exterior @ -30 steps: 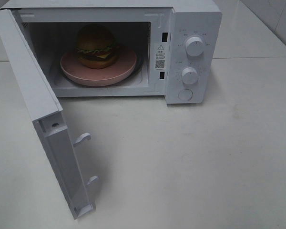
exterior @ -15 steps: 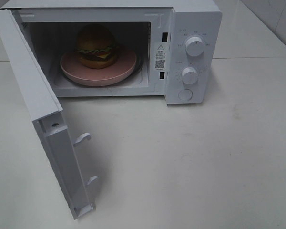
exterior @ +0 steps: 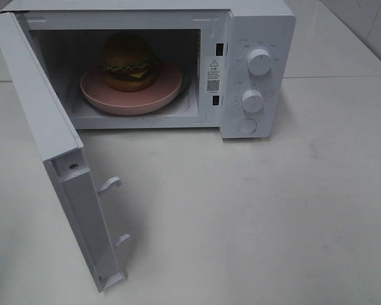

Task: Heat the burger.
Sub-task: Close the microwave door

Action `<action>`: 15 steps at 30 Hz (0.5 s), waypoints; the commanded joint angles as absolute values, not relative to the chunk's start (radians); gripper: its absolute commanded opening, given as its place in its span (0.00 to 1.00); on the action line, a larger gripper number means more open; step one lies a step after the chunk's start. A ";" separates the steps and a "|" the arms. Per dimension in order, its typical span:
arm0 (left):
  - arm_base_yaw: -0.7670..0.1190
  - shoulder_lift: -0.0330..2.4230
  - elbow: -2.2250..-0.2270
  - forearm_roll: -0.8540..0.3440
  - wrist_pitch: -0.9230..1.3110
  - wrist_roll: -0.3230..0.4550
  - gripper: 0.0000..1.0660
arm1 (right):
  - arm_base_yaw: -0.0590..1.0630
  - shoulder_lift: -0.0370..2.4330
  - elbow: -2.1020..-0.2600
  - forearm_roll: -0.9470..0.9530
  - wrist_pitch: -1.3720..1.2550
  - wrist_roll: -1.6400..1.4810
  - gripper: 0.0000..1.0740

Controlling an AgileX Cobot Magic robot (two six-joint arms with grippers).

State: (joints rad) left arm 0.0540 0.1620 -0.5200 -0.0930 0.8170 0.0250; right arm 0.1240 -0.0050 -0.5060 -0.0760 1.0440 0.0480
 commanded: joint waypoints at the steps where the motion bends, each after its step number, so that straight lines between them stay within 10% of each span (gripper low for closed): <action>1: 0.050 0.267 -0.519 -0.101 0.715 0.022 0.33 | 0.118 -0.032 -0.507 -0.074 1.037 0.045 0.70; 7: 0.050 0.430 -0.518 -0.107 0.636 0.022 0.00 | 0.118 -0.032 -0.507 -0.074 1.037 0.045 0.70; 15: 0.050 0.605 -0.482 -0.108 0.388 0.025 0.00 | 0.118 -0.032 -0.507 -0.074 1.037 0.045 0.70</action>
State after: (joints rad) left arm 0.0540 0.6000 -0.4830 -0.1030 0.4300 0.0250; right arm 0.1240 -0.0050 -0.5060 -0.0760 1.0440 0.0480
